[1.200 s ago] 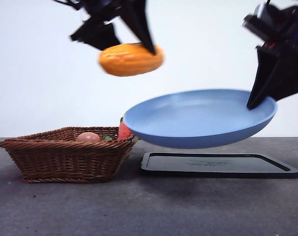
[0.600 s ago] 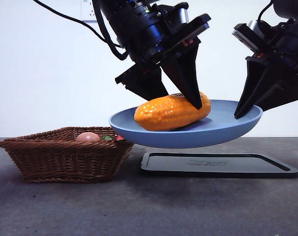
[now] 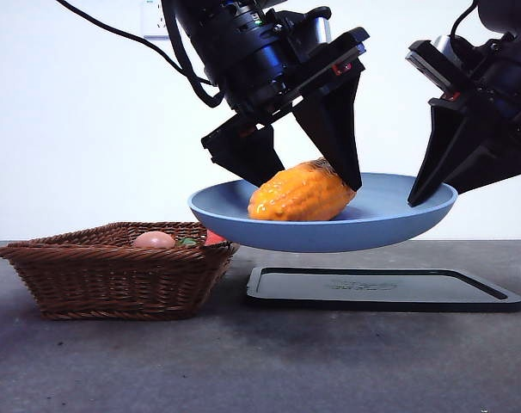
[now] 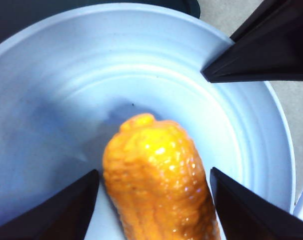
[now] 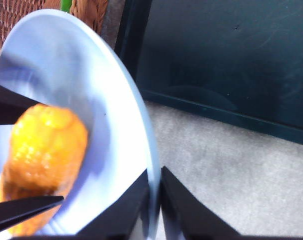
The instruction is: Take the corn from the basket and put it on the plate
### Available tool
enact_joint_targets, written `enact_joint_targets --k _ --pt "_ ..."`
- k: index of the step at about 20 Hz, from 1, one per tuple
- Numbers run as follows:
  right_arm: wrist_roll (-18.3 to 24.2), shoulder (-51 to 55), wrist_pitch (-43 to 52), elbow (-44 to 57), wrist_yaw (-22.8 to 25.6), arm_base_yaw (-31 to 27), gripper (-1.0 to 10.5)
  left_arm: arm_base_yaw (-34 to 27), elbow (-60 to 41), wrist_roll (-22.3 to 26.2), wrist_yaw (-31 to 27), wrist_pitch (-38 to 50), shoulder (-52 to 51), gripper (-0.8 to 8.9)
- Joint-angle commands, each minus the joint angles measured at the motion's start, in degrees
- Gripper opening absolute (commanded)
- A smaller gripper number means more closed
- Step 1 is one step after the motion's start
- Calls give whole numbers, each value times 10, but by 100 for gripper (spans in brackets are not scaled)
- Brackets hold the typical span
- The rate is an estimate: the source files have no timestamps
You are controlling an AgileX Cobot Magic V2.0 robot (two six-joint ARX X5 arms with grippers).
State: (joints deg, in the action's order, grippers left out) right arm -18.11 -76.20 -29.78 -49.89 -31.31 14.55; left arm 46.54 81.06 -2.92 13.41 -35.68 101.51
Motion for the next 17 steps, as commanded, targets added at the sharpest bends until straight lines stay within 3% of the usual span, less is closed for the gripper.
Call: enact_joint_targets --k 1,10,17 --pt "-5 -5 0 -12 -5 2 3 7 14 5 -2 -12 11 371" --pt "-5 -11 1 -12 -2 -3 3 3 74 10 -2 -71 -47 371" --pt "-6 -66 59 -12 -19 -57 3 -28 78 12 -6 -90 -145 368"
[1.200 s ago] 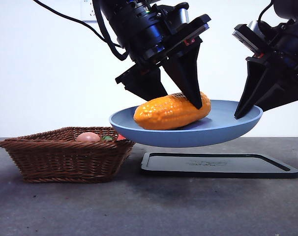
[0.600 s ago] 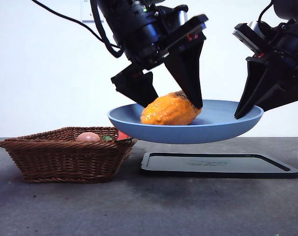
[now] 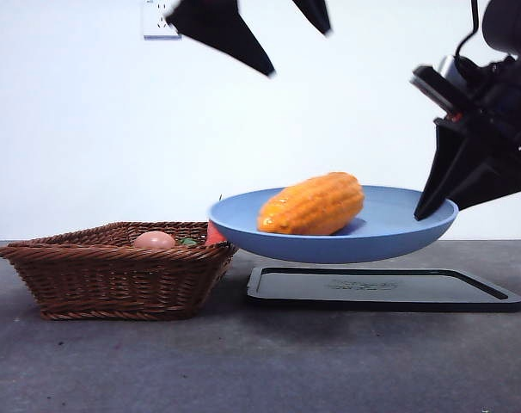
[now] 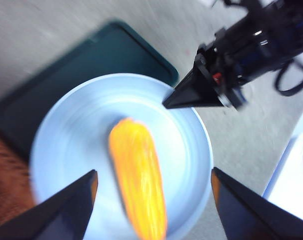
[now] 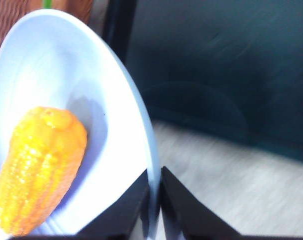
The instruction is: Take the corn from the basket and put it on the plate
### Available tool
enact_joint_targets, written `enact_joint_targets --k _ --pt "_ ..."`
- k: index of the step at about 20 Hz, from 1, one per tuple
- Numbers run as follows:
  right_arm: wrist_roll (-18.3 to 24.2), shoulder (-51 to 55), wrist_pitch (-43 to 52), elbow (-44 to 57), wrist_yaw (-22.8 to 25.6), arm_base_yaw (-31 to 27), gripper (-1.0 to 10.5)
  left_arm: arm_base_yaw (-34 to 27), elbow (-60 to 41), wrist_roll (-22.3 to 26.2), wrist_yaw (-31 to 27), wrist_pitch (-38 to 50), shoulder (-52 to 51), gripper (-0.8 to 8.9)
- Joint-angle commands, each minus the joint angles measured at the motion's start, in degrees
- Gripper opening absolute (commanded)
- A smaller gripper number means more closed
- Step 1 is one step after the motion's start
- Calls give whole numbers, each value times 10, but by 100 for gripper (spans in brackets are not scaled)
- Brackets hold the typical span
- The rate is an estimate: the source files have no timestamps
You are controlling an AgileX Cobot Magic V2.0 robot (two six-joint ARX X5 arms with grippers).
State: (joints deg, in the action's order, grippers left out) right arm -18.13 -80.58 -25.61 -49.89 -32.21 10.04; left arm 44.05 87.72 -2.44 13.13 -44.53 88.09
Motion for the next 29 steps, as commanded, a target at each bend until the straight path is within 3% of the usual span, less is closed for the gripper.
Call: enact_joint_targets --k 1,6,11,23,27,29 --pt "-6 -40 31 -12 -11 -24 3 -10 11 7 -3 -8 -27 368" --pt "-6 -137 83 -37 -10 -62 3 -27 11 7 -3 -17 -82 368" --pt "-5 -209 74 -126 -10 -69 3 -28 11 7 -3 -40 -101 368" --pt "37 -266 33 -159 25 -69 4 -28 11 5 -3 -52 -101 367" --pt "36 -264 31 -159 24 -69 189 -28 11 8 -19 -53 -101 366" --pt "39 -254 23 -162 18 -71 222 -29 11 14 -23 -55 -101 365"
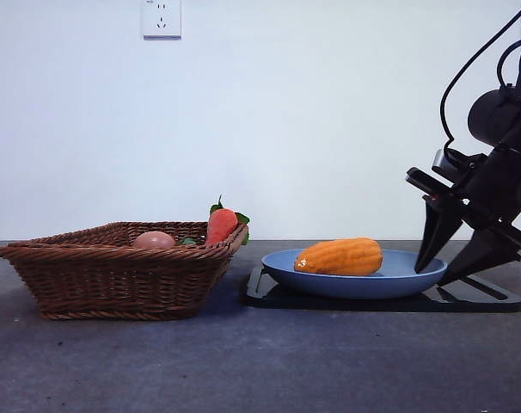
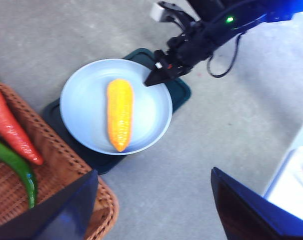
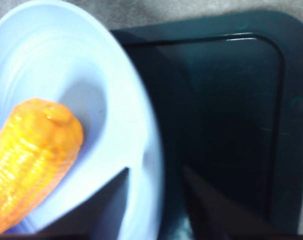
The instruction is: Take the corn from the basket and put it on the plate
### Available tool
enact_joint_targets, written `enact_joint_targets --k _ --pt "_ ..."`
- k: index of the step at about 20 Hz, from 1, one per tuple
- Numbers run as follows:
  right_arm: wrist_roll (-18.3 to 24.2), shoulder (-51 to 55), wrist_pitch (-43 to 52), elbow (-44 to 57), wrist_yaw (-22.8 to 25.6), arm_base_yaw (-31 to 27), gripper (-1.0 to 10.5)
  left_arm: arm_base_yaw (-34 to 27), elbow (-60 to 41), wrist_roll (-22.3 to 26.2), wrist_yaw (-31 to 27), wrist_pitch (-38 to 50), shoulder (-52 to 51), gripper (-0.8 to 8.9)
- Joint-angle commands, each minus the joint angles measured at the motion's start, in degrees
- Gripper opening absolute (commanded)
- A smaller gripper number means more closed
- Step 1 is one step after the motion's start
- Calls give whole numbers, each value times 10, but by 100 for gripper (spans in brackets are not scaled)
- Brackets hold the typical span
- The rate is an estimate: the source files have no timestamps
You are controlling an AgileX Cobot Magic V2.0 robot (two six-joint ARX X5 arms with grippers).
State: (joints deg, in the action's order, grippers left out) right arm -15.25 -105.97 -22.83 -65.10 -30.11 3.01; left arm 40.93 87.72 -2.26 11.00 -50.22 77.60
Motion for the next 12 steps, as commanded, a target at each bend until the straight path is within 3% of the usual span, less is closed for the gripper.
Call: enact_joint_targets --k 1,8,12 --pt "12 11 -12 -10 -5 -3 222 3 11 15 -3 2 4 365" --pt "95 203 -151 -10 -3 -6 222 -20 11 21 -10 -2 4 365" --pt "129 338 -246 -10 2 26 222 -42 11 30 -10 -21 4 364"
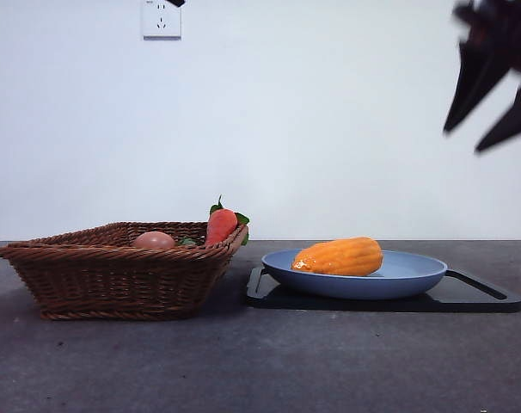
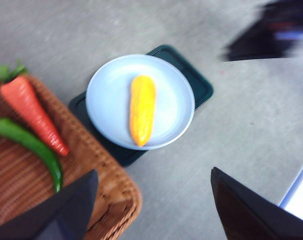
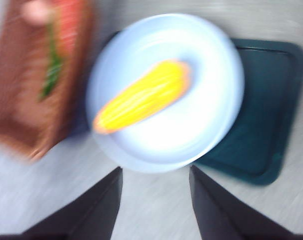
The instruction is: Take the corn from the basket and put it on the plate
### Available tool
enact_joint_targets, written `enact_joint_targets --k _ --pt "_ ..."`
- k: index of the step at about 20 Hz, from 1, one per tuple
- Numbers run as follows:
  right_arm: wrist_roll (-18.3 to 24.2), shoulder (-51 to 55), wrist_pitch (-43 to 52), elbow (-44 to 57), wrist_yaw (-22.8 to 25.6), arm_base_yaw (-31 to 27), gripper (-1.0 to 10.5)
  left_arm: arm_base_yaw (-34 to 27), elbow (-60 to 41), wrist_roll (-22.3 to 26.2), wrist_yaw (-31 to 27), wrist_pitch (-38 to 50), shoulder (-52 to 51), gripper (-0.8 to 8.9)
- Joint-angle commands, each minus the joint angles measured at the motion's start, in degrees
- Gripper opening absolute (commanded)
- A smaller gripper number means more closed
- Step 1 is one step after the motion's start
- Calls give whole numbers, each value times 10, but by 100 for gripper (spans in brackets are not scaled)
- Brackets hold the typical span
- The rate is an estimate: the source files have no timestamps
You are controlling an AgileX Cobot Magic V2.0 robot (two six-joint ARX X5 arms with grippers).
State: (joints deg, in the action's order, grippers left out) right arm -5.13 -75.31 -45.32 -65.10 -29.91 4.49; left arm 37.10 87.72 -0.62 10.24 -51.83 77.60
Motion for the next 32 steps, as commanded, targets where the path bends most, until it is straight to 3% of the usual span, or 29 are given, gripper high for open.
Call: enact_joint_targets --k 1,5,7,10,15,19,24,27,32 --pt "30 59 -42 -10 2 18 222 -9 11 13 -2 -10 4 363" --pt "43 161 -129 -4 55 54 181 -24 10 15 -2 -30 4 303" --pt "47 206 -142 5 71 71 35 -26 7 19 -1 -45 4 185" --pt "48 261 -140 33 74 79 4 -26 -21 19 5 -42 4 -1" --pt "38 351 -64 156 79 79 4 -26 -113 0 9 43 -9 7" --pt "-11 421 126 267 87 79 4 -26 -237 -42 9 221 -66 7" --pt "-19 455 317 389 141 79 4 -26 -400 -61 -33 427 -130 7" --pt "-20 451 328 400 179 79 4 -26 -441 -56 -57 457 -134 7" --pt "-19 452 333 400 180 78 4 -26 -463 -65 -58 489 -133 7"
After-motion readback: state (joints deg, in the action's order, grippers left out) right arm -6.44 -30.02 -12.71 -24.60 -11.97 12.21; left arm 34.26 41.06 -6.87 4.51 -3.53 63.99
